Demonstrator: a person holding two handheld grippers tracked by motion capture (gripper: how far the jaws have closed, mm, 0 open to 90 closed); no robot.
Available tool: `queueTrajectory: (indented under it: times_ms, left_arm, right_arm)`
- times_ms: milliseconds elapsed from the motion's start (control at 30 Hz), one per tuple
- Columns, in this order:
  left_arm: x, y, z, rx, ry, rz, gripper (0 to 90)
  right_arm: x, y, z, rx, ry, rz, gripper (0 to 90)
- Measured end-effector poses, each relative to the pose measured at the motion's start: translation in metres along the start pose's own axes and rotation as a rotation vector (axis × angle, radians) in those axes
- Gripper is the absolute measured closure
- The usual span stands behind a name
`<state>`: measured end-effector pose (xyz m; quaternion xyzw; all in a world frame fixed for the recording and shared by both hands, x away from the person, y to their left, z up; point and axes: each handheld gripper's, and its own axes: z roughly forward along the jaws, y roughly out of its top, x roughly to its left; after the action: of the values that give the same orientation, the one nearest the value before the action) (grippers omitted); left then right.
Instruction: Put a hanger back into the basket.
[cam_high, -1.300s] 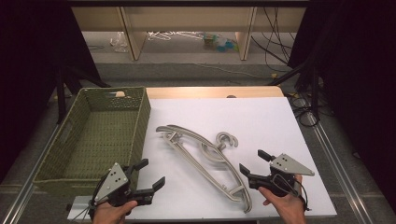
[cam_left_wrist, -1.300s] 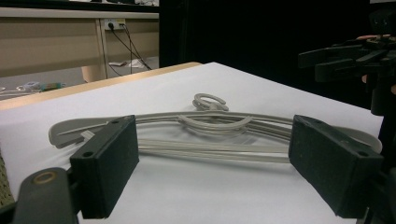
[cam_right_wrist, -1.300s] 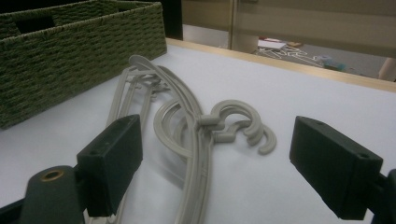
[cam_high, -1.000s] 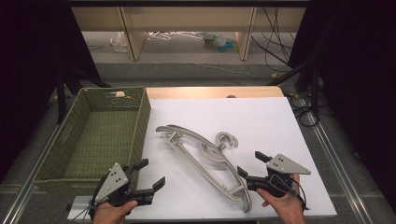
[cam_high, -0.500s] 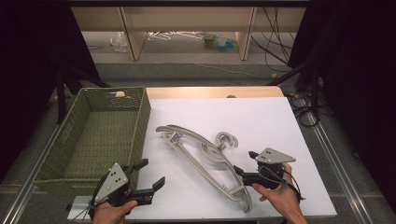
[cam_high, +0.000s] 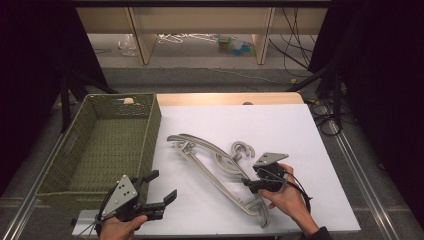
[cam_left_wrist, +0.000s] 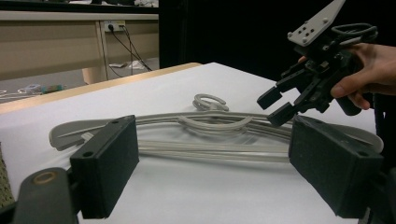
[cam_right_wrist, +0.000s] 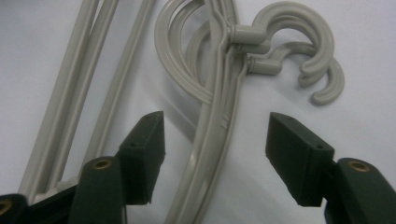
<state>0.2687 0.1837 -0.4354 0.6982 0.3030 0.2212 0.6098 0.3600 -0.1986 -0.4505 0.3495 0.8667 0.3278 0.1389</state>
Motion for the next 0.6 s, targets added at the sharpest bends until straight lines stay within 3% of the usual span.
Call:
queueTrajectory:
  times_ms: [300, 400, 467, 500, 600]
  left_arm:
    - [0.000, 0.000, 0.000, -0.003, -0.004, 0.000, 15.9]
    - [0.000, 0.000, 0.000, -0.003, -0.005, -0.002, 15.9]
    - [0.000, 0.000, 0.000, -0.002, -0.002, -0.002, 15.9]
    - [0.000, 0.000, 0.000, 0.000, -0.002, 0.001, 15.9]
    - [0.000, 0.000, 0.000, -0.001, -0.004, -0.001, 15.9]
  right_arm:
    - [-0.002, 0.011, 0.022, 0.073, 0.028, 0.022, 54.3]
    - [-0.003, 0.015, 0.024, 0.105, 0.034, 0.025, 57.8]
    - [-0.003, 0.015, 0.028, 0.098, 0.029, 0.020, 60.3]
    - [-0.003, 0.016, 0.027, 0.129, 0.044, 0.023, 61.6]
    - [-0.005, 0.016, 0.027, 0.124, 0.046, 0.019, 65.6]
